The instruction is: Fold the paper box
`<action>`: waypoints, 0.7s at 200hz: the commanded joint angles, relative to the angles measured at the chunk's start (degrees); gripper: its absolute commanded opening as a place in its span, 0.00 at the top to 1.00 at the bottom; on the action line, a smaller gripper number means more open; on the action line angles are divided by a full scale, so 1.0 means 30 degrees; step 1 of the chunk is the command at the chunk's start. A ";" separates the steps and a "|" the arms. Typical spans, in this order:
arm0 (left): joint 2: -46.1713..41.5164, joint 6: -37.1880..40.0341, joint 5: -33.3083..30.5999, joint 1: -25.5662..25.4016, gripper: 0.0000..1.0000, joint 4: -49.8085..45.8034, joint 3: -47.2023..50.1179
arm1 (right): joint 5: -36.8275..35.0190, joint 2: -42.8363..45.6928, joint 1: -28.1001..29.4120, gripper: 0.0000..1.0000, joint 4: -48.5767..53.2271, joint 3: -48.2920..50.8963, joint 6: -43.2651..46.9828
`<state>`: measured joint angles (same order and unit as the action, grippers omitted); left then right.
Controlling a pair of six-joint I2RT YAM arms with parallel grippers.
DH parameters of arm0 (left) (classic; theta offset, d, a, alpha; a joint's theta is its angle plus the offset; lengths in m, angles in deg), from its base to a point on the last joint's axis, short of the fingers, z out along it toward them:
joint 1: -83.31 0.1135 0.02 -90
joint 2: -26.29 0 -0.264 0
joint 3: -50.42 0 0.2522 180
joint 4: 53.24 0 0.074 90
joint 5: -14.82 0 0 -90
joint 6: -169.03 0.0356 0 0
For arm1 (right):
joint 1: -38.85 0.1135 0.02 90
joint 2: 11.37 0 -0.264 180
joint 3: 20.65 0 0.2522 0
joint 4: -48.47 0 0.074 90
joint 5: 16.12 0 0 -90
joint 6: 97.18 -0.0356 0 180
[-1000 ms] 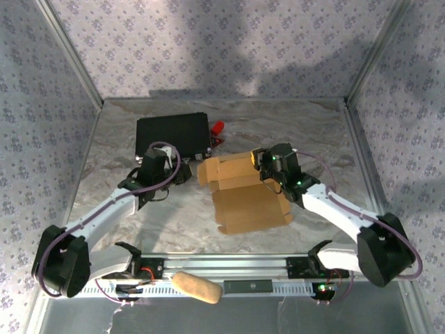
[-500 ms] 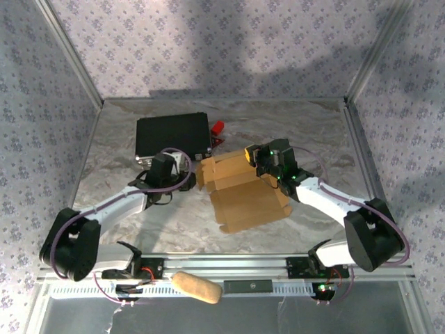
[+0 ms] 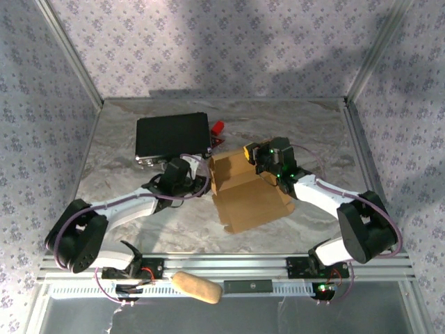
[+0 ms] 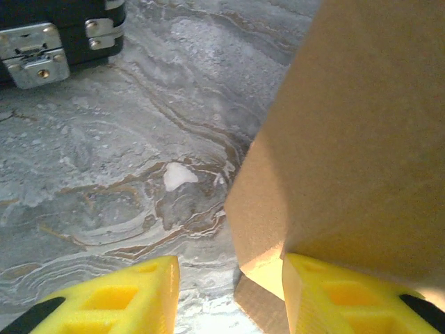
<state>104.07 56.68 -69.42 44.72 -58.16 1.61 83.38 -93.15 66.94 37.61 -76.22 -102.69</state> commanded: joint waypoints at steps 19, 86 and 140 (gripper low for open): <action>0.0217 0.0795 -0.1056 -0.0757 0.54 0.1204 -0.0278 | 0.0416 -0.0137 0.0024 1.00 -0.0549 0.0278 -0.0063; 0.0889 0.0653 -0.2887 -0.1138 0.49 0.1696 -0.0241 | -0.0218 -0.0261 0.0578 1.00 -0.2256 0.1649 0.0556; 0.1309 0.0398 -0.4439 -0.1334 0.48 0.2236 0.0076 | -0.0419 -0.1433 0.0697 1.00 -0.6439 0.3462 0.1460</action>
<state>107.65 58.02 -78.91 41.24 -55.69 1.63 81.33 -95.46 68.19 23.14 -68.63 -100.59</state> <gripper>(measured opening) 0.522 0.062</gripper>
